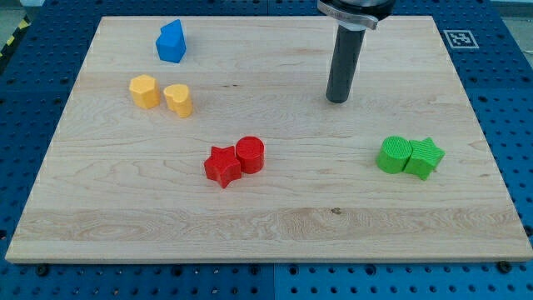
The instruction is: Move your arm towards bottom right
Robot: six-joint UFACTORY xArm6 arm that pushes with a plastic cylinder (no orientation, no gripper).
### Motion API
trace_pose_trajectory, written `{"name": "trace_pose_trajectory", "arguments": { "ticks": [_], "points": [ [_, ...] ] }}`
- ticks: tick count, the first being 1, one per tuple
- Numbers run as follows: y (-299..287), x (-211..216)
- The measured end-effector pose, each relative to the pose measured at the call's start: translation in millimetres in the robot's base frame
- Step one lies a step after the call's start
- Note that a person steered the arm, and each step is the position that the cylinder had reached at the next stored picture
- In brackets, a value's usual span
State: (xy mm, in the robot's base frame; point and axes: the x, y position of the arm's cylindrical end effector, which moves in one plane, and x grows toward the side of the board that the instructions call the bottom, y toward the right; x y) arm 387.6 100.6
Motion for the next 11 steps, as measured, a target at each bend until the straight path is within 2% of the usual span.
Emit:
{"name": "trace_pose_trajectory", "arguments": {
  "ticks": [1, 3, 6, 9, 10, 11],
  "points": [
    [0.0, 0.0],
    [-10.1, 33.1],
    [-5.5, 163.6],
    [156.0, 165.1],
    [165.2, 164.7],
    [145.6, 158.3]
  ]
}}
